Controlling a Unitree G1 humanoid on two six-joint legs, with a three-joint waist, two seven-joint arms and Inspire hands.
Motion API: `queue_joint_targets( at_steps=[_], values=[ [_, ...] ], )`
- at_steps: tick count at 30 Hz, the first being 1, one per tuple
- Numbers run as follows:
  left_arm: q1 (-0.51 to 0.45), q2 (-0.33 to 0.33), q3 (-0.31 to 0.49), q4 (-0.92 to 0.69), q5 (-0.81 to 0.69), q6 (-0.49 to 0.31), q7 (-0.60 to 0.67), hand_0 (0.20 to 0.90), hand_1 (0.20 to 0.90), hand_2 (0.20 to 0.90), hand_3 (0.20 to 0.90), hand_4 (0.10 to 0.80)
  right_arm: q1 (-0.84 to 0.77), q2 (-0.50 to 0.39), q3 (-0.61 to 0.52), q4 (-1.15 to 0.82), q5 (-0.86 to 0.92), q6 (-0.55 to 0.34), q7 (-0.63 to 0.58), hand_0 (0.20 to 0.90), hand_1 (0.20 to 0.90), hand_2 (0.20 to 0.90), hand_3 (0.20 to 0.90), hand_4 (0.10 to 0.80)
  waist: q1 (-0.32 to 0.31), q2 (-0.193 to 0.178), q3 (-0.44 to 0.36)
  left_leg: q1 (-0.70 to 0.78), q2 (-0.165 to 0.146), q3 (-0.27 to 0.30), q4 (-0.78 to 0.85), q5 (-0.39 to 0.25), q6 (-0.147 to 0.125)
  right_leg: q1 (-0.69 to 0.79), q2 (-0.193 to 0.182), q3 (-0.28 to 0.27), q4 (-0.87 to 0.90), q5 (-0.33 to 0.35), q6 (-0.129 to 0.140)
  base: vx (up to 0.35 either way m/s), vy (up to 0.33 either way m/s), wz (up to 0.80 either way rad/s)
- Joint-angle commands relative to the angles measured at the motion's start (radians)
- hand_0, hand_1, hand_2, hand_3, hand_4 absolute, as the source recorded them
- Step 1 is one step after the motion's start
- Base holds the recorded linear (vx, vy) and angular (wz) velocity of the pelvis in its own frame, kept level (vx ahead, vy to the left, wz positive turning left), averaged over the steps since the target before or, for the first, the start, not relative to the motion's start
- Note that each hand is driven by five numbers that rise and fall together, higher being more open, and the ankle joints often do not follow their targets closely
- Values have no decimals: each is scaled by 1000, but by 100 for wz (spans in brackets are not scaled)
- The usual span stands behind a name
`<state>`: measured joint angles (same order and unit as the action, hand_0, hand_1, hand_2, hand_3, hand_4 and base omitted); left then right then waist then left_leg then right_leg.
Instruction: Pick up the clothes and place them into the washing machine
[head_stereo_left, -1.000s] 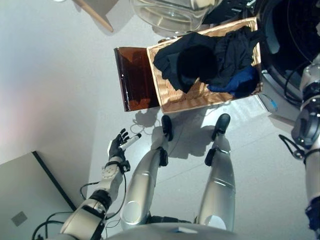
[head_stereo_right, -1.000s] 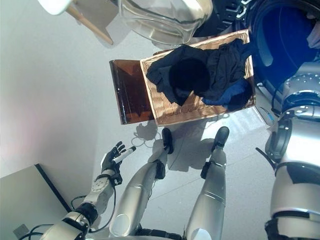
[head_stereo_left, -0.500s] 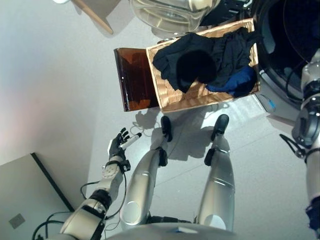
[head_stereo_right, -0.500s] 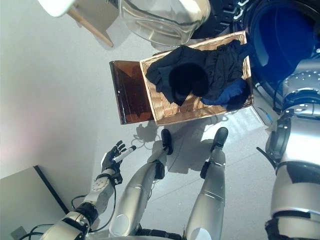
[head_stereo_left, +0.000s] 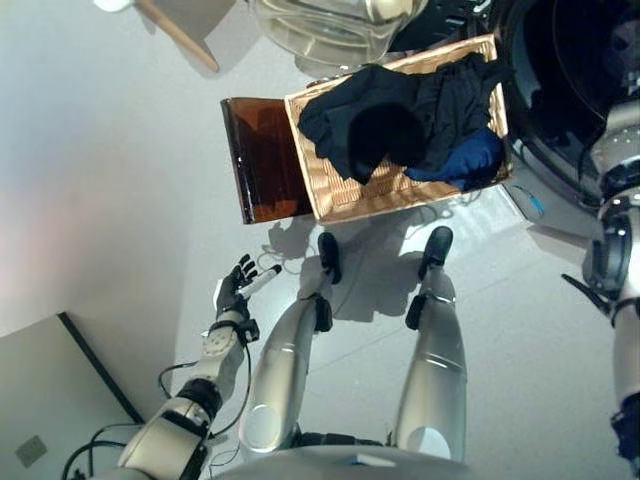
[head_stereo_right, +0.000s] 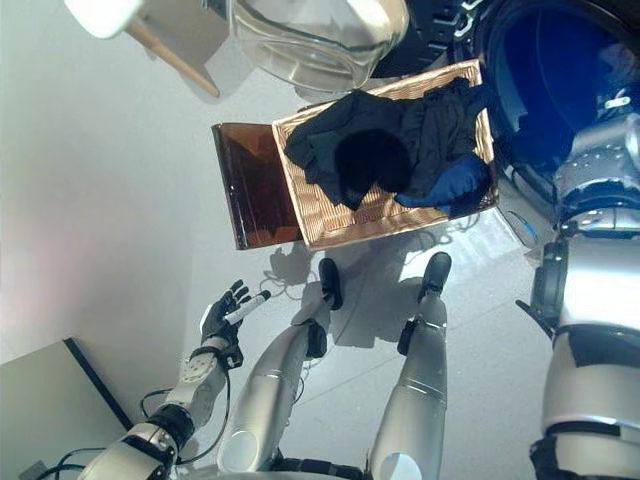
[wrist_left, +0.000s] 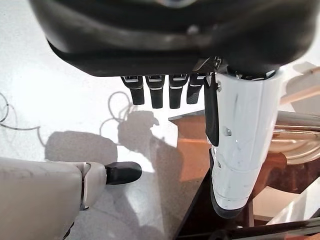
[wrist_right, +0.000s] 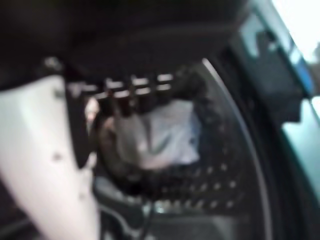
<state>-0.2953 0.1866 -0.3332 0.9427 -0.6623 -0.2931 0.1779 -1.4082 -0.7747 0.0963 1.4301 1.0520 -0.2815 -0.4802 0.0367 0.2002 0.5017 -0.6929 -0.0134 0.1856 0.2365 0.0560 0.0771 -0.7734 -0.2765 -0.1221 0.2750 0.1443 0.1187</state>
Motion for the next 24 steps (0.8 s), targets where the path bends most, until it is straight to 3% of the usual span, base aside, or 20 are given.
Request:
queue_joint_targets(
  at_steps=[1,12,24],
  values=[
    [96,74,27,25,-11,-57,30,900,900,900,900,800,3,-38,116,-99,-165,-46,26,900,900,900,900,800,33,-27,-75,1,30,-34,-52,-7,-120,36,38,-12,139,-161,8,-6,-6,-4],
    [88,56,64,8,-12,-78,47,900,900,900,900,800,176,141,193,-327,-440,-36,21,900,900,900,900,800,6,-68,-49,13,38,-27,-46,-6,-117,58,50,-17,114,-143,4,-6,7,-5],
    [100,61,120,-13,30,-95,70,900,900,900,900,800,293,157,292,-571,-892,55,-29,900,900,900,900,800,-1,-87,-35,12,38,-28,-49,3,-115,67,49,-24,100,-130,5,0,1,0]
  ],
)
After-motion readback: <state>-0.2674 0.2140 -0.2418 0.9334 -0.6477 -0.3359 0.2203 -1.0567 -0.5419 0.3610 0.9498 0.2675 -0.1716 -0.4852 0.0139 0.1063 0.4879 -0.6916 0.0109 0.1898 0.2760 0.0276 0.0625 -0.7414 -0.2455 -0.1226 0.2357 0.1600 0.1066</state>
